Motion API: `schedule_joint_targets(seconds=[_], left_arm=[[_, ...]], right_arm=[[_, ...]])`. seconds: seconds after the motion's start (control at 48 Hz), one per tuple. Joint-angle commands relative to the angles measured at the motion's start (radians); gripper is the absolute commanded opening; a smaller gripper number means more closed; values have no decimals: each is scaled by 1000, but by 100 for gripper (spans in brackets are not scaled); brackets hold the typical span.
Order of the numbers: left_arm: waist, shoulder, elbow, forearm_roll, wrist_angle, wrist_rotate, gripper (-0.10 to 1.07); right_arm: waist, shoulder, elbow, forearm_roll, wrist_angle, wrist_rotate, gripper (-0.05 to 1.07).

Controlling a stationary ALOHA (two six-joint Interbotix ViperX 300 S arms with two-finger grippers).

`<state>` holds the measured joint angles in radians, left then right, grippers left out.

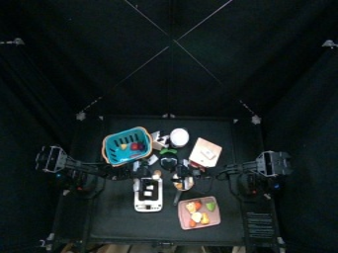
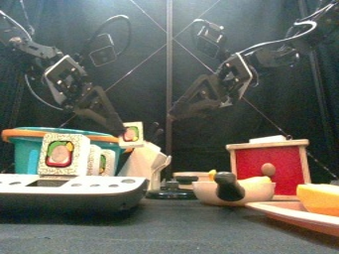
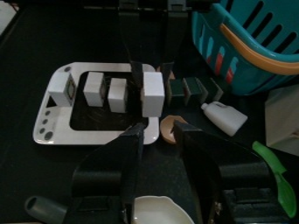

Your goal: Hand over sushi piece

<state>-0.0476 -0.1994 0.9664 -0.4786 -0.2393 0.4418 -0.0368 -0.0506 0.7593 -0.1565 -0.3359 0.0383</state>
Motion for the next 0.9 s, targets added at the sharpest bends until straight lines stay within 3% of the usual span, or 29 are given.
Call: schedule_joint_targets(seconds=[0.0, 0.312, 0.875], left_arm=[[-2, 6, -44, 9, -9, 2, 56], [-2, 52, -124, 11, -34, 5, 56], [-2, 91, -173, 31, -95, 5, 56]], right_arm=[[8, -34, -28, 12, -11, 3, 75], [11, -48, -21, 44, -3, 5, 92], [6, -51, -29, 67, 34, 3, 91]])
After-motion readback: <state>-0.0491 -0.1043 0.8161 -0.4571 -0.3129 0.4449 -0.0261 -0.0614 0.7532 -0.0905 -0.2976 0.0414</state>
